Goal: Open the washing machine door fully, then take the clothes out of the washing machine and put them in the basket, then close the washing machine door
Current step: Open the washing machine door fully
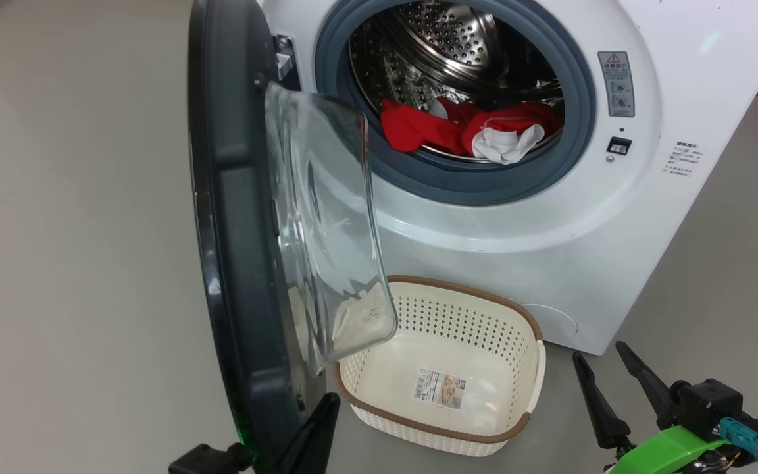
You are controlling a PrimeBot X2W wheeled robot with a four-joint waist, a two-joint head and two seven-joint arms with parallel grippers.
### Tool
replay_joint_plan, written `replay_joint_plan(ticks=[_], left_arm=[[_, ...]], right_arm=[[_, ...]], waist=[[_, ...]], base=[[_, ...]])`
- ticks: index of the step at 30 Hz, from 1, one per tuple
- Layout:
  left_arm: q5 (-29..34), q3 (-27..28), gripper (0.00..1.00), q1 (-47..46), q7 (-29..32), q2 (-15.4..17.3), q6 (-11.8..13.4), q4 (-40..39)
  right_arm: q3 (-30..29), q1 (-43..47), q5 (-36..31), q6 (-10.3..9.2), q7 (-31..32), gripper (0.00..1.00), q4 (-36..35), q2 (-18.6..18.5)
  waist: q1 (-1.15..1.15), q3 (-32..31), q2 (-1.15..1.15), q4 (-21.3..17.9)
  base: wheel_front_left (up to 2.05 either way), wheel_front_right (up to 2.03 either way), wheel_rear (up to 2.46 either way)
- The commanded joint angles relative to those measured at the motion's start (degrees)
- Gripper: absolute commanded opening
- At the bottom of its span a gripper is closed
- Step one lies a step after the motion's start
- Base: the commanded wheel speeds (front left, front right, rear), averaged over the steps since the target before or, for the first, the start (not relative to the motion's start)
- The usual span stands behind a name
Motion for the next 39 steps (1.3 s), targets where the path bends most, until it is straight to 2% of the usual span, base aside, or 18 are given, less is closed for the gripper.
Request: replay_joint_plan(ticks=[1, 17, 39], left_arm=[[-0.12, 2.09, 0.0, -0.28, -0.12, -0.06, 0.56, -0.95], [-0.9, 5.57, 0.0, 0.38, -1.2, 1.57, 2.94, 0.41], [-2.72, 14.59, 0.0, -1.33, -5.94, 5.89, 5.37, 3.42]], right_arm=[[1.06, -1.47, -0.69, 0.02, -0.55, 1.0, -1.54, -0.57], [1.59, -1.43, -0.76, 0.02, -0.55, 1.0, -1.68, -0.45], [1.82, -2.12, -0.9, 0.02, -0.55, 1.0, -1.79, -0.45]], waist=[[0.0, -0.01, 0.0, 0.09], [0.0, -0.03, 0.0, 1.89], [0.0, 1.08, 0.0, 3.28]], base=[[0.0, 0.0, 0.0], [0.0, 0.0, 0.0], [0.0, 0.0, 0.0]])
